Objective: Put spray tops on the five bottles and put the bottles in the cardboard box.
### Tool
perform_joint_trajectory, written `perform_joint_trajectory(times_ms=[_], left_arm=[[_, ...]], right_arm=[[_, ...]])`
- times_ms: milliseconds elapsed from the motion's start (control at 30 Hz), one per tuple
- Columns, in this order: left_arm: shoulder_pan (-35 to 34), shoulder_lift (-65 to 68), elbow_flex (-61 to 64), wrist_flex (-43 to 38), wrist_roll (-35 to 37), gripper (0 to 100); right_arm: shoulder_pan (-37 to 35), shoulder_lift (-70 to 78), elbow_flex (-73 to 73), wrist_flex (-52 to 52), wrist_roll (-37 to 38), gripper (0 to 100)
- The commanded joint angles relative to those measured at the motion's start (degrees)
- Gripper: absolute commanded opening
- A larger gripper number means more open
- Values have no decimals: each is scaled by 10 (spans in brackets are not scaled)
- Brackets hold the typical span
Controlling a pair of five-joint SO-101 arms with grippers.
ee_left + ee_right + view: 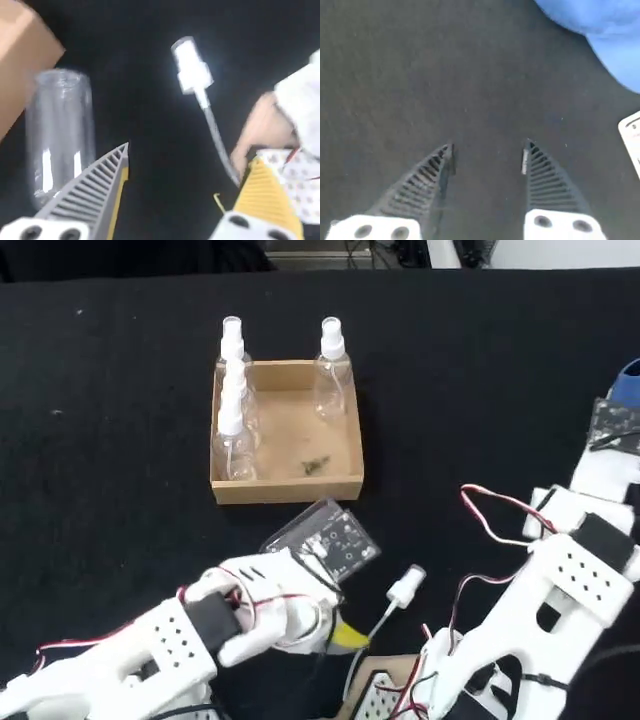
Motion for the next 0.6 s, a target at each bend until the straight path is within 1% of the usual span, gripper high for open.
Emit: perform_joint_trajectory(times_ms=[0, 67, 133, 233, 367, 467, 567], left_arm=[[-58, -2, -102, 105, -49, 234], [-72, -1, -139, 156, -66, 234], [-84, 3, -157, 188, -73, 234], [-112, 11, -157, 202, -96, 234], [-151, 26, -176, 258, -127, 234], [-156, 37, -196, 307, -159, 234], [-160, 35, -200, 331, -184, 234]], right_arm=[[-26, -18, 0, 11, 28, 178], [-48, -20, -4, 33, 47, 178], [-70, -22, -4, 52, 61, 180], [-105, -18, -2, 79, 94, 180], [-137, -18, -1, 152, 183, 180], [-153, -17, 0, 196, 265, 180], [-182, -18, -3, 212, 330, 180]])
